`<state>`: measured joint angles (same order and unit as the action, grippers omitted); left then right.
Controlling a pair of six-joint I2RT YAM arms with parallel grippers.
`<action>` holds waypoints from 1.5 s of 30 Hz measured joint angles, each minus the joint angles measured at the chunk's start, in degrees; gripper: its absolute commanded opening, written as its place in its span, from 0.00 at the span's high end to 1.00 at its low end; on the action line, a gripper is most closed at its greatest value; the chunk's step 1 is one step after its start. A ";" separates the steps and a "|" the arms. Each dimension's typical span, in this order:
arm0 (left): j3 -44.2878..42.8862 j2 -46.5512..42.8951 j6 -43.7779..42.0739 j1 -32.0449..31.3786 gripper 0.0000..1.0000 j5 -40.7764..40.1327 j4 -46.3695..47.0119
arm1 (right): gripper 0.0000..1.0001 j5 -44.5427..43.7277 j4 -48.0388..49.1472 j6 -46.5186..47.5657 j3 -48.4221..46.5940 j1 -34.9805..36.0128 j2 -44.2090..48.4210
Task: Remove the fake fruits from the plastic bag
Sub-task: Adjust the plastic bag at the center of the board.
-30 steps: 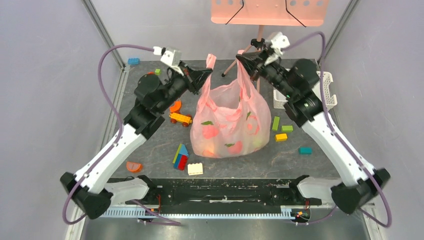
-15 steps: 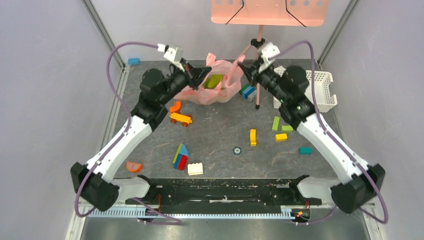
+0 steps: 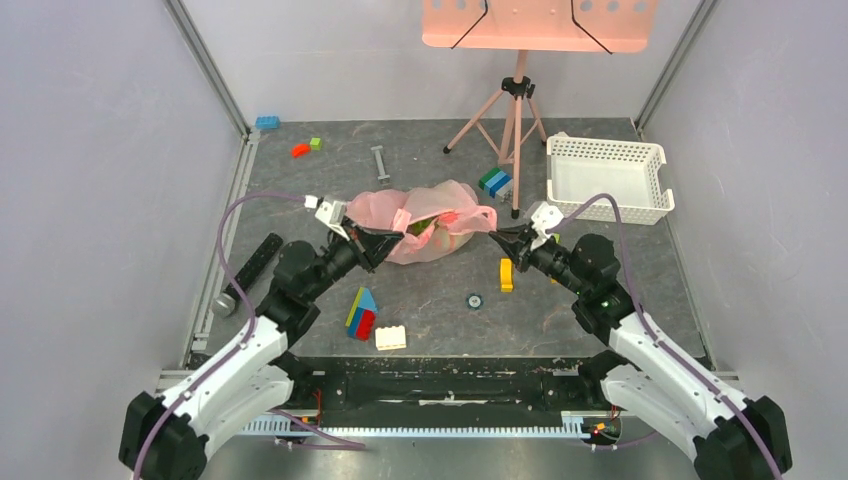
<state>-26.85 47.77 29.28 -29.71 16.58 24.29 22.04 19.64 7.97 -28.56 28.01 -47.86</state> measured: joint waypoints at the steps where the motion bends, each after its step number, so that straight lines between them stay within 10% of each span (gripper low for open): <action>1: 1.42 -1.79 0.68 0.00 0.98 -0.15 -0.28 | 0.80 0.04 0.00 -0.46 1.44 0.00 1.33; 9: 4.00 -16.28 2.89 0.00 0.98 -1.49 -2.80 | 0.43 1.49 0.33 -3.89 3.72 0.00 9.86; 19: 6.12 -22.51 3.54 0.00 0.98 -1.36 -5.42 | 0.38 5.57 -5.22 -11.39 -7.37 0.00 12.61; 32: 8.94 -27.61 6.05 -0.04 0.98 -1.92 -8.11 | 0.65 4.79 -8.48 -25.22 -24.09 1.33 0.24; 45: 9.07 -28.81 6.51 -0.04 0.98 -4.48 -9.64 | 0.80 -18.43 -17.11 -25.05 -31.47 27.98 -16.22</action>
<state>-17.78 18.96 35.79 -29.76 12.10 14.66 3.62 2.52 -17.08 -60.03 55.99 -64.07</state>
